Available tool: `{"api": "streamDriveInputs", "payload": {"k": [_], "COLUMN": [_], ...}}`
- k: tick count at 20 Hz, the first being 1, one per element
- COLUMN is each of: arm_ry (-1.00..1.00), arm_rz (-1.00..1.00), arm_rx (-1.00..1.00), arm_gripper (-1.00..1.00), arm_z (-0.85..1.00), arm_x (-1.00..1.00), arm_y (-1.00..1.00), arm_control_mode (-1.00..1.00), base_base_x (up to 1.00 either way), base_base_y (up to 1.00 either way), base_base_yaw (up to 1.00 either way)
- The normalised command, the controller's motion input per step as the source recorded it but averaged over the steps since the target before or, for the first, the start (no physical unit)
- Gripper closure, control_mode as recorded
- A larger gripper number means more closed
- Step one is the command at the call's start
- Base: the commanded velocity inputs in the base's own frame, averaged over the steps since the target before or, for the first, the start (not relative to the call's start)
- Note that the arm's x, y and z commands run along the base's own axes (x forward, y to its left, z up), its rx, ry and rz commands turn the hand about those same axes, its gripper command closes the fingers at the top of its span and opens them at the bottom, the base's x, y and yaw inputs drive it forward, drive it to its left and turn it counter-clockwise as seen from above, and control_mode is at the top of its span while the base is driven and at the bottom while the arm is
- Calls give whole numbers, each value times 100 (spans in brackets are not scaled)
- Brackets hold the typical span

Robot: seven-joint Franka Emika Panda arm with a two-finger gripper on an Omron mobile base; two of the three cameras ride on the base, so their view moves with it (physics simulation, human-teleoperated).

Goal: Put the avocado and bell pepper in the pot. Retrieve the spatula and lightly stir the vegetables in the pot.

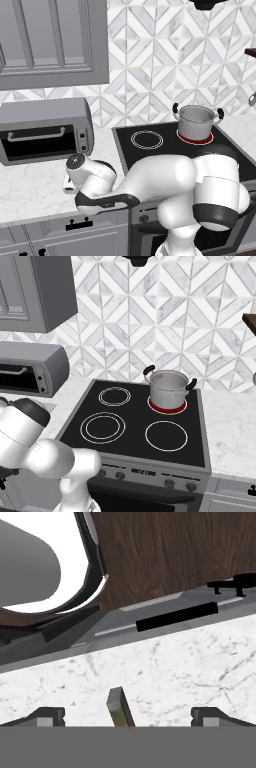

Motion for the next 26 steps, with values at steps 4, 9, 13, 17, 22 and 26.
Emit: {"api": "streamDriveInputs", "payload": {"k": [4, 9, 13, 17, 22, 26], "arm_ry": [0, 0, 0, 0, 0, 0], "arm_rz": [2, 5, 7, 6, 5, 3], "arm_rx": [0, 0, 0, 0, 0, 0], "arm_gripper": [-100, -100, -100, -100, -100, 100], "arm_z": [-12, -15, -14, -10, -8, 0], "arm_x": [6, 1, 7, 2, 3, 0], "arm_y": [-18, 0, 0, 0, 0, 0], "arm_control_mode": [-100, -100, -100, -100, -100, -100], "base_base_x": [0, 0, 0, 0, 0, 0], "base_base_y": [0, 0, 0, 0, 0, 0], "base_base_yaw": [0, 0, 0, 0, 0, 0]}}
